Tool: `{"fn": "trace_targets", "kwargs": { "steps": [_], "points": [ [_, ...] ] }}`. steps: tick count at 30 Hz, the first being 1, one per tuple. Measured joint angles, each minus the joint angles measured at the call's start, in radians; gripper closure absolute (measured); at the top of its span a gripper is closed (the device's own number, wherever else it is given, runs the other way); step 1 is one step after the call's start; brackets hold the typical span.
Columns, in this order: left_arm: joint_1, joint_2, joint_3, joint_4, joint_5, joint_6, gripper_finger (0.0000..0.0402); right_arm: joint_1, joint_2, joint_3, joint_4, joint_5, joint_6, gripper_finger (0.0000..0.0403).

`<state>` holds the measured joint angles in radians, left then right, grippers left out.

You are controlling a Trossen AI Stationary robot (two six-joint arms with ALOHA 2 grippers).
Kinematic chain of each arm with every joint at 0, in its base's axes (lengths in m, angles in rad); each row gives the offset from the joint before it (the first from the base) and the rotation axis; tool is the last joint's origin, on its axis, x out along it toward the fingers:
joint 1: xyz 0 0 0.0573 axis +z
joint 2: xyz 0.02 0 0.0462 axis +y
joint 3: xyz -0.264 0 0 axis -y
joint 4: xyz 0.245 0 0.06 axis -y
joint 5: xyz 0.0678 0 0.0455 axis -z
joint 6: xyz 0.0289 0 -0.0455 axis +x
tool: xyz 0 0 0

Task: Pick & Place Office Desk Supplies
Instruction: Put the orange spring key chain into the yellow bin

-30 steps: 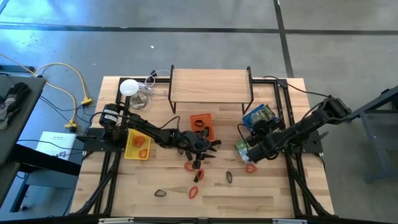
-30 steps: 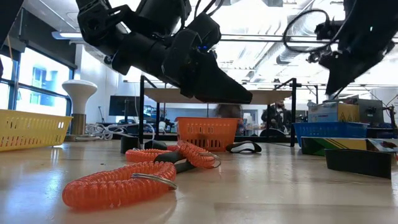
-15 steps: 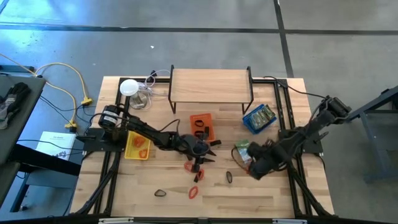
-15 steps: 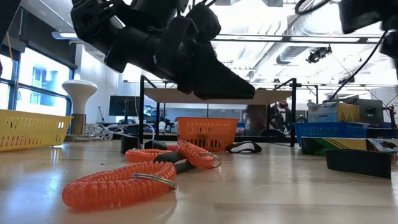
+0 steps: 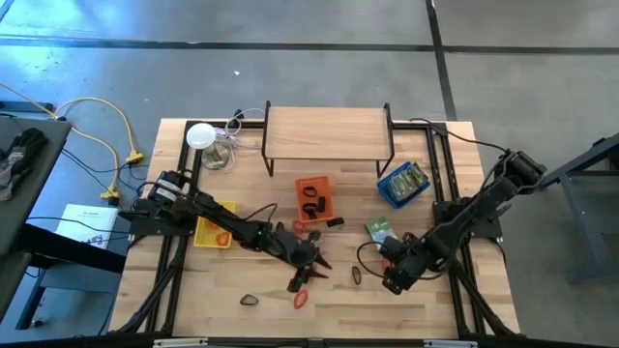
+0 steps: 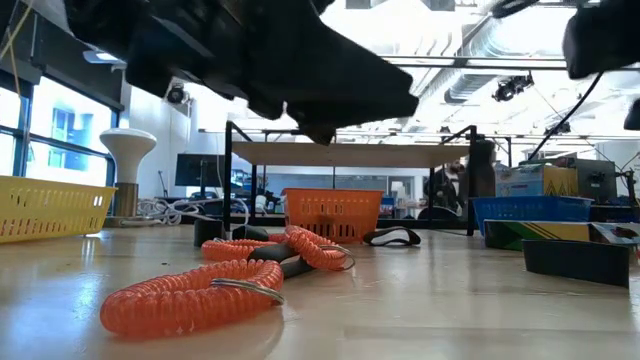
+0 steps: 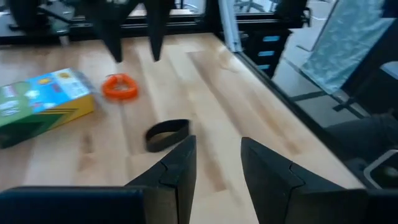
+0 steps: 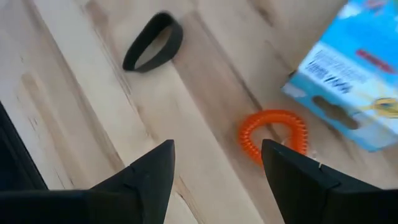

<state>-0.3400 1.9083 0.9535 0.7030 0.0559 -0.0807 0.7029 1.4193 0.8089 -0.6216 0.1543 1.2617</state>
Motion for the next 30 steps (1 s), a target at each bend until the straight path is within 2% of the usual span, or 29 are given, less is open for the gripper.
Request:
{"fn": "trace_targets", "kwargs": {
  "steps": [11,22,26,30],
  "points": [
    [-0.079,0.000,0.000,0.001,-0.005,-0.054,0.0281,0.018,0.054,-0.102,0.129,0.026,0.077,0.0176],
    [-0.108,0.000,0.000,0.001,-0.007,-0.070,0.0281,0.018,0.186,-0.098,0.155,0.047,0.145,0.0182],
    [-0.107,0.000,0.000,0.001,-0.008,-0.065,0.0281,0.019,0.193,-0.097,0.144,0.057,0.181,0.0214],
    [-0.111,0.000,0.000,0.001,-0.032,0.024,0.0281,0.018,0.194,-0.100,0.130,0.057,0.182,0.0276]
  ]
}}
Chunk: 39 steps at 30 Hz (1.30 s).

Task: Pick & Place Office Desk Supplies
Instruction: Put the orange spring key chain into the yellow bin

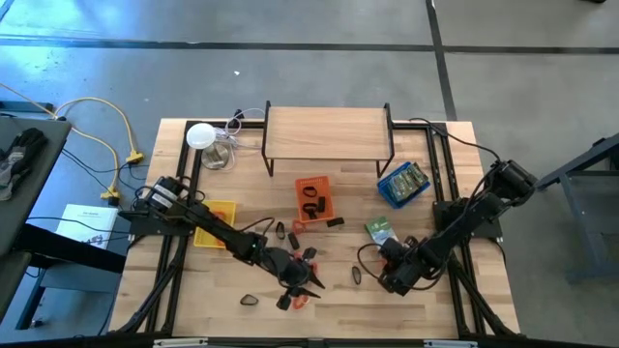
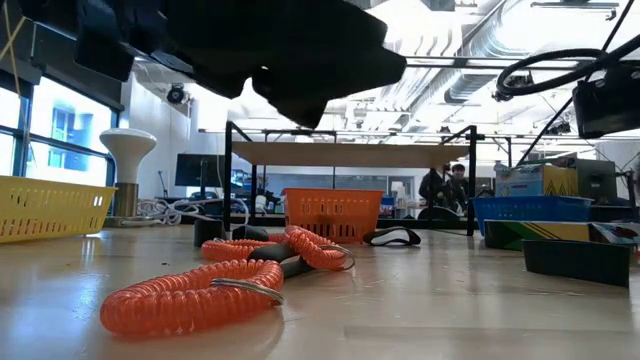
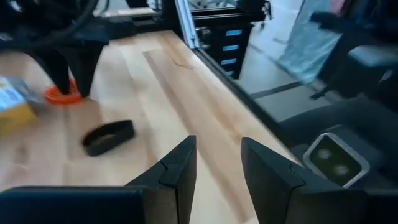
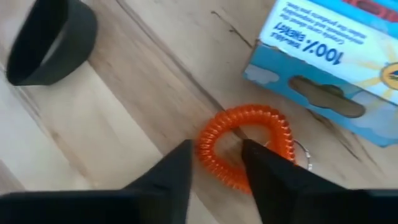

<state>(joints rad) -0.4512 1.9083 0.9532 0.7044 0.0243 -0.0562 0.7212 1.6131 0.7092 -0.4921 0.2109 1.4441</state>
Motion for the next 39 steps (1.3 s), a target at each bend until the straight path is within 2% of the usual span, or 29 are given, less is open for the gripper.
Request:
{"fn": "trace_targets", "kwargs": {
  "steps": [4,6,11,14,17,22,26,30,36,39],
  "points": [
    [-0.034,0.000,0.000,-0.001,-0.125,0.113,0.0281,0.000,0.000,-0.001,-0.027,0.002,-0.001,0.0365],
    [-0.052,0.000,0.000,0.000,-0.173,0.153,0.0281,0.010,0.000,-0.001,-0.026,0.014,-0.015,0.0387],
    [-0.075,0.000,0.000,0.000,-0.209,0.167,0.0281,0.029,-0.013,0.047,-0.033,0.020,-0.060,0.0396],
    [-0.075,0.000,0.000,0.000,-0.210,0.164,0.0281,0.044,-0.022,0.110,0.060,0.032,-0.129,0.0397],
    [-0.075,0.000,0.000,0.003,-0.210,0.166,0.0281,0.053,-0.025,0.157,0.217,0.054,-0.278,0.0399],
    [-0.078,0.000,-0.001,0.033,-0.207,0.224,0.0281,0.027,-0.016,0.169,0.606,0.043,-0.563,0.0399],
    [-0.091,0.004,-0.001,0.097,-0.205,0.320,0.0281,-0.010,-0.016,0.168,0.692,0.036,-0.692,0.0399],
    [-0.098,0.004,-0.001,0.139,-0.204,0.356,0.0281,-0.041,-0.014,0.168,0.718,-0.016,-0.732,0.0399],
    [-0.080,0.004,-0.001,0.205,-0.169,0.215,0.0281,-0.085,0.041,0.169,0.878,-0.158,-0.797,0.0399],
    [-0.068,0.004,-0.001,0.208,-0.131,0.189,0.0281,-0.102,0.057,0.169,0.900,-0.168,-0.813,0.0399]
  ]
}}
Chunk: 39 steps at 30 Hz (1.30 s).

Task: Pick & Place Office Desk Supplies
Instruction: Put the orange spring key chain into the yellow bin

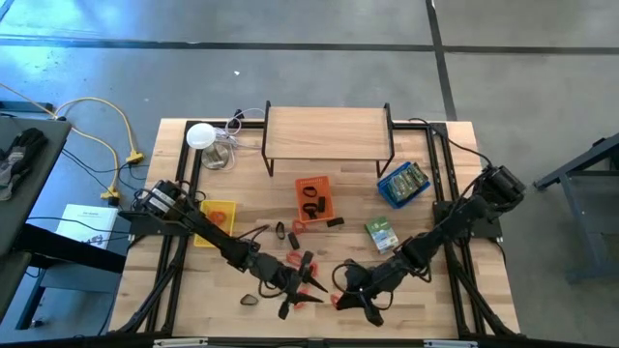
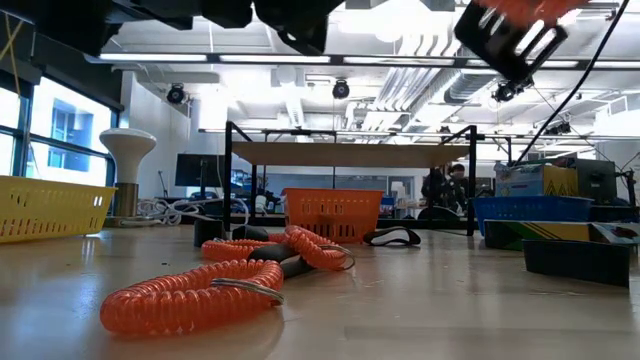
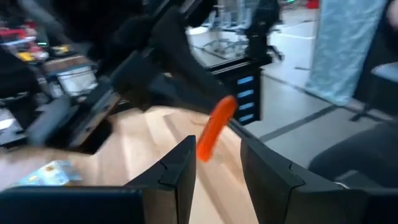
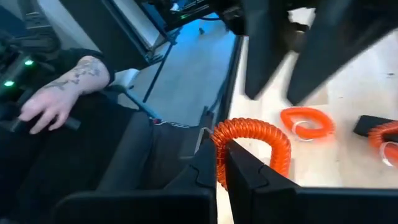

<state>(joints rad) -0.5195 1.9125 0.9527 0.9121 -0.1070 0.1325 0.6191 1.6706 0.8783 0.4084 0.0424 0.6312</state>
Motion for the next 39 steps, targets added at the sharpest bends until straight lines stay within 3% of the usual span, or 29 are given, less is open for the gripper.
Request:
{"fn": "trace_targets", "kwargs": {
  "steps": [3,16,39],
  "points": [
    [0.010,0.000,0.000,-0.005,0.054,-0.010,0.0281,-0.020,0.008,0.000,-0.002,-0.014,-0.010,0.0399],
    [0.038,0.000,0.000,-0.006,0.040,-0.026,0.0281,-0.066,0.007,0.000,0.053,-0.120,-0.034,0.0399],
    [0.050,0.001,0.001,-0.014,0.096,0.005,0.0288,-0.123,0.005,0.001,0.069,-0.130,-0.082,0.0399]
  ]
}}
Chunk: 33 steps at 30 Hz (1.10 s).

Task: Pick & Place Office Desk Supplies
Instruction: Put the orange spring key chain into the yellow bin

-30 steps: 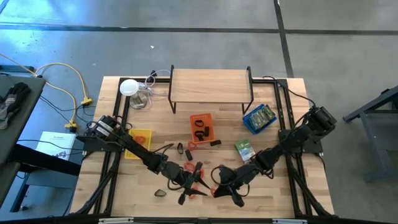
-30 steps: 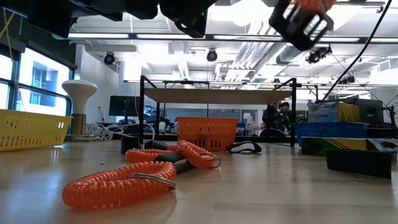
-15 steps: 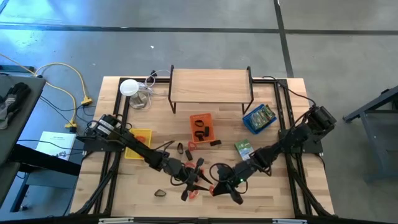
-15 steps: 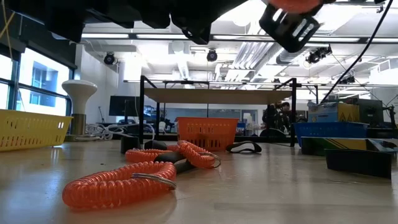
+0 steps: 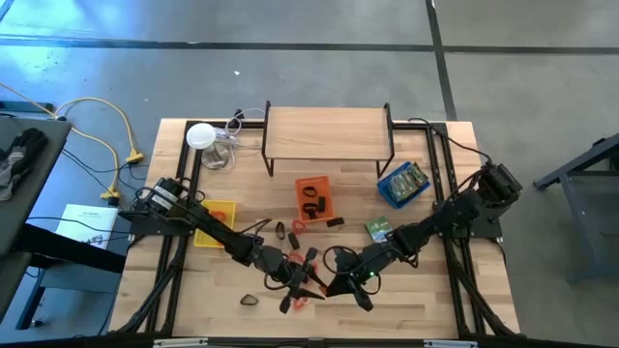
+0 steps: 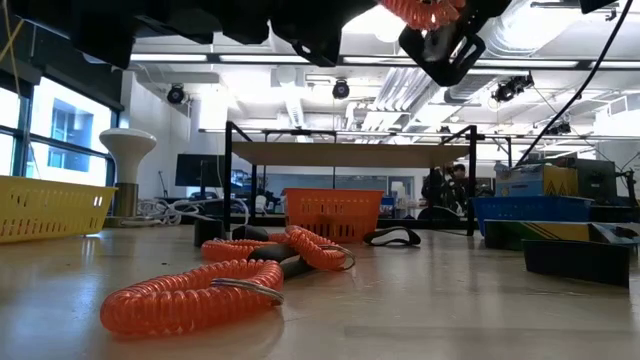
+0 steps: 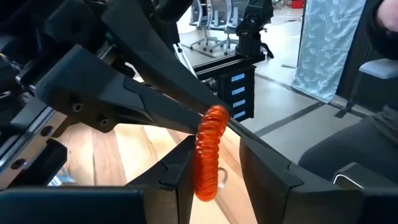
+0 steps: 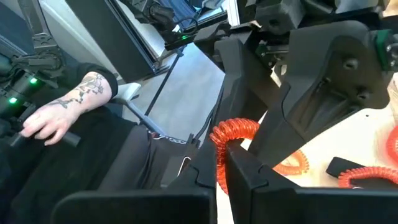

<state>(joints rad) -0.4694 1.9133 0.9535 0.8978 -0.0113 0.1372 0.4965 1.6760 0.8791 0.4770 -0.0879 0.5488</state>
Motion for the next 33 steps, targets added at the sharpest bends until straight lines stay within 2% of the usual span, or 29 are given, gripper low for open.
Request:
{"fn": "trace_targets", "kwargs": {
  "steps": [12,16,20,27,29,33],
  "points": [
    [-0.002,0.000,0.000,0.000,-0.013,-0.067,0.0379,0.002,0.000,0.000,-0.001,-0.001,0.000,0.0399],
    [-0.007,0.000,0.000,0.000,-0.013,-0.083,0.0391,0.018,0.000,0.000,-0.001,0.033,0.028,0.0379],
    [-0.022,0.000,0.000,0.000,-0.013,-0.086,0.0390,0.040,0.000,0.000,0.010,0.094,0.012,0.0330],
    [-0.053,-0.005,0.000,-0.040,-0.013,-0.163,0.0391,0.075,0.000,0.000,0.020,0.198,-0.020,0.0206],
    [-0.063,-0.041,0.000,-0.164,-0.028,-0.203,0.0391,0.086,0.000,0.000,0.035,0.209,-0.037,0.0174],
    [-0.097,-0.180,0.002,-0.525,-0.194,-0.314,0.0391,0.108,0.000,0.001,0.036,0.224,-0.073,0.0132]
  ]
}}
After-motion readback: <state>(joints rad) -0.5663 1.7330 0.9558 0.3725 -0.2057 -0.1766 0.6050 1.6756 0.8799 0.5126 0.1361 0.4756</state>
